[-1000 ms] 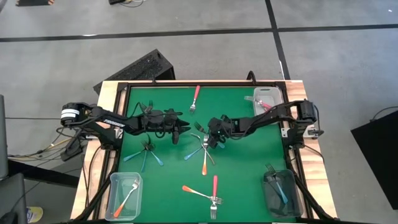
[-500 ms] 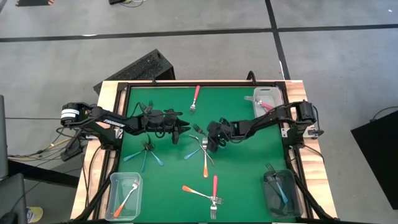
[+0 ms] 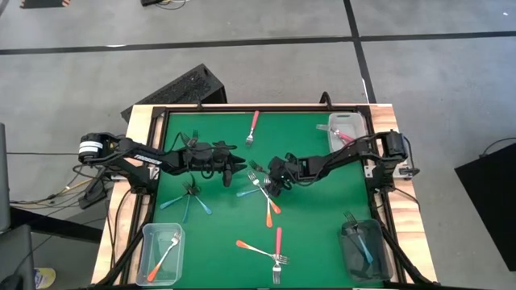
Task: Sort silverware by color (type)
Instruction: Put the blue fork into the black bin
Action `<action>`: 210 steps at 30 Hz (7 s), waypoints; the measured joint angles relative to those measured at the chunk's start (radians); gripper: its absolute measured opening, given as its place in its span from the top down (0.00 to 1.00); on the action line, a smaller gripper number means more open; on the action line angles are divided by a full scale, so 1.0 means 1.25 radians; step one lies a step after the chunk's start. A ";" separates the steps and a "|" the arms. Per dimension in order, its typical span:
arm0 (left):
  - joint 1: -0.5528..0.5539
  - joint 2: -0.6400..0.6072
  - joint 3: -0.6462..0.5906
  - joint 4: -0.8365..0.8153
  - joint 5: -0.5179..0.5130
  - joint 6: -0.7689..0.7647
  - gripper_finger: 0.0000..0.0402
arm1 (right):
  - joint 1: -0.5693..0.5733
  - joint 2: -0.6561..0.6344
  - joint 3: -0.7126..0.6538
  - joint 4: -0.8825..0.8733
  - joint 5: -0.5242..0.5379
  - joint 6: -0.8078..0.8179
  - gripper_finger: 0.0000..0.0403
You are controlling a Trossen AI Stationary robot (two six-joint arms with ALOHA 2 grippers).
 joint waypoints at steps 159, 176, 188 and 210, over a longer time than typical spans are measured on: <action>-0.250 0.927 1.197 0.116 0.120 0.189 0.88 | 0.339 -0.724 -0.003 -0.915 0.460 0.602 0.83; -0.191 0.919 1.197 0.046 0.272 0.014 0.49 | 0.291 -0.724 -0.003 -0.850 0.457 0.518 0.83; -0.077 0.894 1.195 -0.042 0.582 -0.119 0.59 | 0.274 -0.655 -0.003 -0.802 0.454 0.503 0.83; -0.045 0.589 1.004 -0.762 0.317 0.420 0.69 | 0.115 -0.623 -0.003 -0.702 0.453 0.255 0.83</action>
